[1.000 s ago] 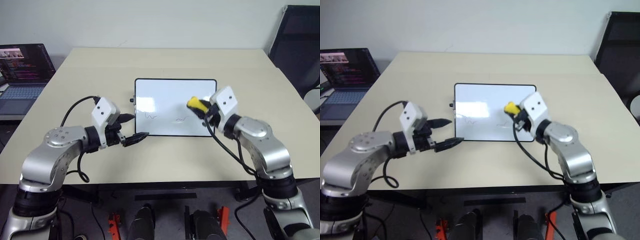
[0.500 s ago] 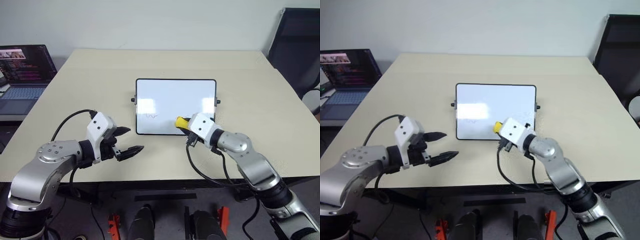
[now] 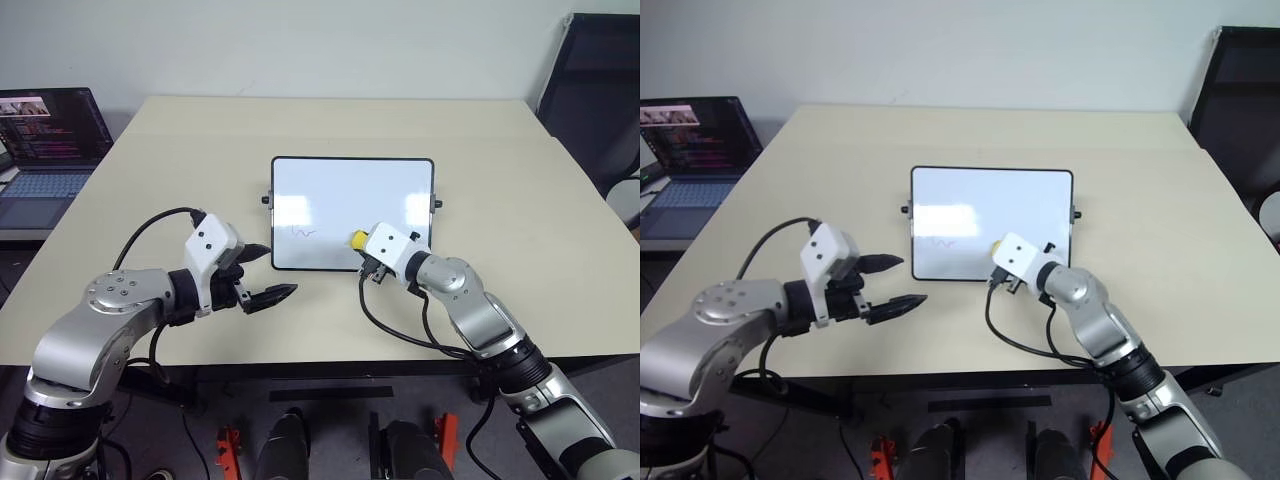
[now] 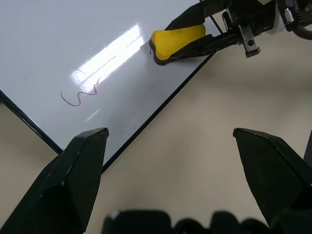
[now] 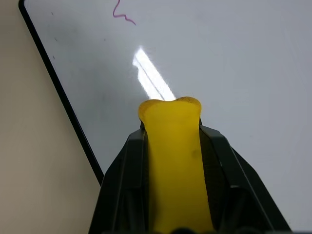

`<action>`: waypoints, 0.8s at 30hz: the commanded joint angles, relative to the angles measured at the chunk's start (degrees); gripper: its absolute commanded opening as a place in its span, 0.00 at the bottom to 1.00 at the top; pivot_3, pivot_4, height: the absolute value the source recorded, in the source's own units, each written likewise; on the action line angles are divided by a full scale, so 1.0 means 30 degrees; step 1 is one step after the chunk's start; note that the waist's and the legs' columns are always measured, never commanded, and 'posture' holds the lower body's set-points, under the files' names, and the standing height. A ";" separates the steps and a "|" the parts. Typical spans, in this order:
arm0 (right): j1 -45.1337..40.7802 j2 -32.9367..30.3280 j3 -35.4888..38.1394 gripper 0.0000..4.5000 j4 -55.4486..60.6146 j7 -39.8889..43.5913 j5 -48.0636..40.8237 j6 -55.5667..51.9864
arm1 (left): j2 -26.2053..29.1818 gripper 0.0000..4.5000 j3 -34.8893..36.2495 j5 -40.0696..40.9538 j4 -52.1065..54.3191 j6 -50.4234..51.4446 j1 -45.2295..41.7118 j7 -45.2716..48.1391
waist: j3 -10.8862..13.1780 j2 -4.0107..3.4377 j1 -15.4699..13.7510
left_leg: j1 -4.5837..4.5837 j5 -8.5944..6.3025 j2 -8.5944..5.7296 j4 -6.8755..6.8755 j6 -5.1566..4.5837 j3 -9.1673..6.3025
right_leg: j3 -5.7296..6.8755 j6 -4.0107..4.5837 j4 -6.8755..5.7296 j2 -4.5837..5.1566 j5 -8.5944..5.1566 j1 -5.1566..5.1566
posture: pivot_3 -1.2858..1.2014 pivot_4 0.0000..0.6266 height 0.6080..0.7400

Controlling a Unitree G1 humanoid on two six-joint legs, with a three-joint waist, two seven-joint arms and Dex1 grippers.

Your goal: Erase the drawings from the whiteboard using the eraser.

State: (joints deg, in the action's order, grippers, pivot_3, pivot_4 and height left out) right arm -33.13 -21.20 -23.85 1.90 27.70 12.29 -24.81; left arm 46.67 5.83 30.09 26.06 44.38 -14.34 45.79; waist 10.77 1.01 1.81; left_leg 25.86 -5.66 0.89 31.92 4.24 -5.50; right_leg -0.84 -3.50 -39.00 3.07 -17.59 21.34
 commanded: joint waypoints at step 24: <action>0.0545 -0.0295 0.0210 0.24 -0.0649 0.1180 0.1077 -0.0752 | -0.0014 1.00 0.0032 -0.0004 -0.0288 -0.0714 -0.0005 0.0042 | -0.0018 0.0027 -0.0015 | -0.0104 0.0006 0.0008 0.0035 -0.0006 0.0001 | -0.0001 0.0073 0.0007 0.0012 0.0035 -0.0019 | 0.52 0.24 1.00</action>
State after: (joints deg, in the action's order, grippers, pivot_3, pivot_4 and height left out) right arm -32.11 -22.09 -23.46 1.18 31.42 14.66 -25.67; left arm 46.07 4.47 30.06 24.12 43.28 -14.12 45.77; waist 10.72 1.09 1.77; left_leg 25.54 -5.64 0.92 32.02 4.23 -5.50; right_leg -0.83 -3.29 -38.98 3.10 -17.49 21.29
